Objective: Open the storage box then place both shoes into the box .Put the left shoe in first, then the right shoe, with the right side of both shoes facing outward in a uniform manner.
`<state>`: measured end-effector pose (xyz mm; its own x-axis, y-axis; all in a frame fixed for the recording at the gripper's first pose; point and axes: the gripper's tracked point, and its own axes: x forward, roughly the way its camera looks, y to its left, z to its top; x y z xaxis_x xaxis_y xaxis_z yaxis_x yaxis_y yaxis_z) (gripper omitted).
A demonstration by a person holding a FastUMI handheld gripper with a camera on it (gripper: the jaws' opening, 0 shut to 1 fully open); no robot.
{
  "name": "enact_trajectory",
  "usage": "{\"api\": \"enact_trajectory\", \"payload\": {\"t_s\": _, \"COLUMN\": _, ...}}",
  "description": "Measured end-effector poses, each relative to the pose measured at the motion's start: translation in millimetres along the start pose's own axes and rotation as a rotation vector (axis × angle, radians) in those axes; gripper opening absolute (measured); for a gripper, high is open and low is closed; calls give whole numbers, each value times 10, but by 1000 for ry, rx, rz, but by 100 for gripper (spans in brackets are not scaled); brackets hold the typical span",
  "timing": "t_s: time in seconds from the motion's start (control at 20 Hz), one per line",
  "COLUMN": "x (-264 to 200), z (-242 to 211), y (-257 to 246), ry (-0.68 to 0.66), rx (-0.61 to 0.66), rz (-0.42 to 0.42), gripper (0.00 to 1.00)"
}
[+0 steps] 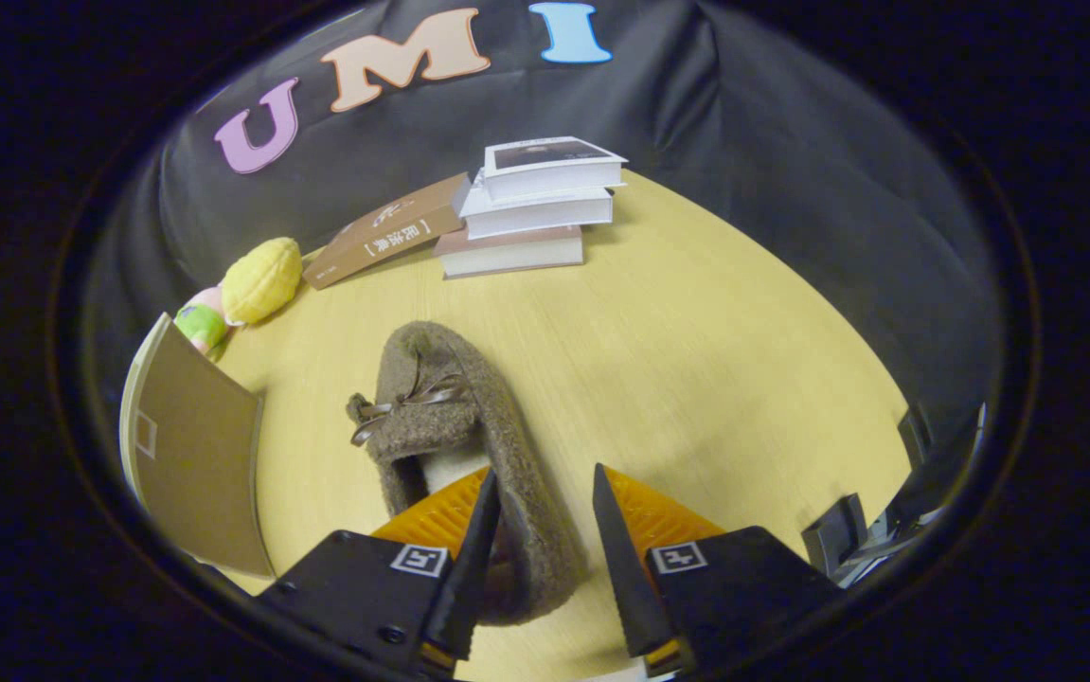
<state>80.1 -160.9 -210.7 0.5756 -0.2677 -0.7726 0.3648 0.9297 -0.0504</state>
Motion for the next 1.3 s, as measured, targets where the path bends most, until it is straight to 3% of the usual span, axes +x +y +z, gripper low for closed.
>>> {"api": "enact_trajectory", "payload": {"t_s": 0.3, "x": 87, "z": -151, "y": 48, "ry": 55, "rx": -84, "rz": 1, "gripper": 40}}
{"api": "enact_trajectory", "payload": {"t_s": 0.4, "x": 89, "z": -132, "y": 48, "ry": 40, "rx": -87, "rz": -24, "gripper": 27}}
{"api": "enact_trajectory", "payload": {"t_s": 0.45, "x": 85, "z": -132, "y": 56, "ry": 36, "rx": -101, "rz": -24, "gripper": 26}}
{"api": "enact_trajectory", "payload": {"t_s": 0.65, "x": 93, "z": -128, "y": 44, "ry": 25, "rx": -88, "rz": -41, "gripper": 9}}
{"api": "enact_trajectory", "payload": {"t_s": 0.8, "x": 71, "z": -108, "y": 39, "ry": -11, "rx": -97, "rz": -62, "gripper": 8}}
{"api": "enact_trajectory", "payload": {"t_s": 0.95, "x": 58, "z": -117, "y": 18, "ry": -29, "rx": -15, "rz": -68, "gripper": 6}}
{"api": "enact_trajectory", "payload": {"t_s": 1.3, "x": 19, "z": -196, "y": 100, "ry": -13, "rx": 215, "rz": 64, "gripper": 6}}
